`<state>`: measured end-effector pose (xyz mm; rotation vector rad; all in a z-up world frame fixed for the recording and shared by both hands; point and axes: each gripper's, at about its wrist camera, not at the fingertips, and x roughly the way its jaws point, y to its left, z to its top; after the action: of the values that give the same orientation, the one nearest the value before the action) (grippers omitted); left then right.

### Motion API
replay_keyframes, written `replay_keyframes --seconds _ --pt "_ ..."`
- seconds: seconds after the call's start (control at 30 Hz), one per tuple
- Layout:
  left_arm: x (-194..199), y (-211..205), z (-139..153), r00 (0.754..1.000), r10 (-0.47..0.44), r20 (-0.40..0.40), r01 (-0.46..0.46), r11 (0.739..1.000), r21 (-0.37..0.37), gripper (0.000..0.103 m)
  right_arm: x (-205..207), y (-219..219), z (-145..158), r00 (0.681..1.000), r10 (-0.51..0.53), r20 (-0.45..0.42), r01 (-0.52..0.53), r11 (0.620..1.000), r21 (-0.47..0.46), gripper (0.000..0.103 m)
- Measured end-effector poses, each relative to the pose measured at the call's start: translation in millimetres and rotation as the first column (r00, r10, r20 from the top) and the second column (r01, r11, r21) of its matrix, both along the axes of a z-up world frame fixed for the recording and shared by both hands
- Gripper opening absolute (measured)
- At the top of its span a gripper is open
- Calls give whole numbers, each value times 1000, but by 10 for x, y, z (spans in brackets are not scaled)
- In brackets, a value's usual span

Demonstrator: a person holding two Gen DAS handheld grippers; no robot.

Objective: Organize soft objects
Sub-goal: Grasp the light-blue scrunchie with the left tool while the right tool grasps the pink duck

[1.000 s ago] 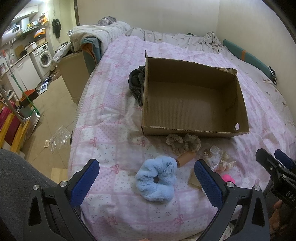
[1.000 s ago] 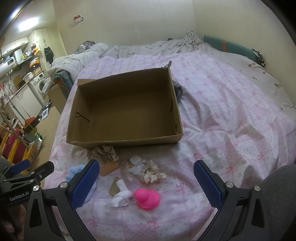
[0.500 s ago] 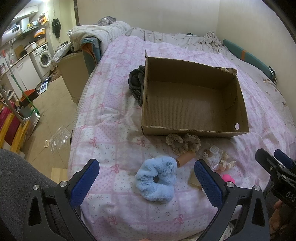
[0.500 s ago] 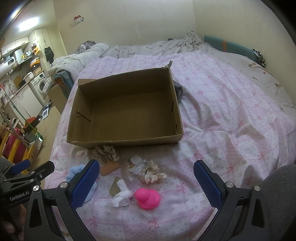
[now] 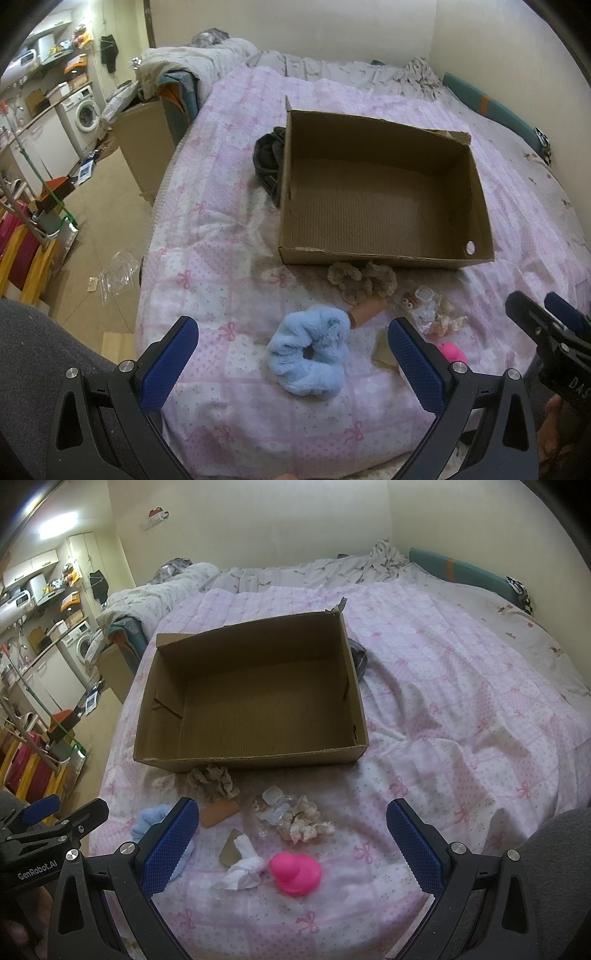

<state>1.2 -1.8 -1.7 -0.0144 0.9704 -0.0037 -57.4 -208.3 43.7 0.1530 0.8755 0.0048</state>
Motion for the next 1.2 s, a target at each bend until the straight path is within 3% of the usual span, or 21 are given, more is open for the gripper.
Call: replay_keyframes --seconds 0.17,0.3,0.5,0.73,0.77,0.83,0.87,0.97,1.0,1.07,1.2 --pt "186 24 131 999 5 -40 -6 1000 -18 103 77 14 20 999 38 -26 -37 999 25 103" --pt "433 165 49 990 60 -127 -63 998 -17 102 216 -48 42 995 61 -79 -53 994 96 103" --pt "636 254 -593 926 56 -372 -95 992 -88 102 458 -140 -93 983 81 -167 -58 989 139 103" --pt "685 -44 -1136 881 -10 -473 -7 999 -34 101 508 -267 -412 962 47 -269 4 982 188 103" --pt "697 -66 -1219 875 -10 -483 0 1000 -20 97 516 -276 -433 959 44 -279 12 981 195 103" --pt "717 -104 -1352 874 -16 -485 22 1000 7 69 527 -295 -454 960 40 -279 17 979 201 103" --pt "715 -106 -1395 869 -25 -493 26 1000 -5 50 530 -306 -472 960 38 -278 19 980 199 103" --pt "673 -130 -1443 867 -62 -495 43 998 -50 35 535 -323 -526 954 31 -299 30 980 199 103" --pt "649 -144 -1438 867 -76 -492 56 997 -55 24 532 -326 -554 950 32 -312 33 979 200 103" --pt "595 -127 -1441 859 -97 -503 46 993 -113 15 548 -328 -642 933 43 -357 39 975 219 103" --pt "517 -91 -1316 876 -81 -475 15 990 -141 13 562 -289 -833 886 71 -458 51 967 249 103"
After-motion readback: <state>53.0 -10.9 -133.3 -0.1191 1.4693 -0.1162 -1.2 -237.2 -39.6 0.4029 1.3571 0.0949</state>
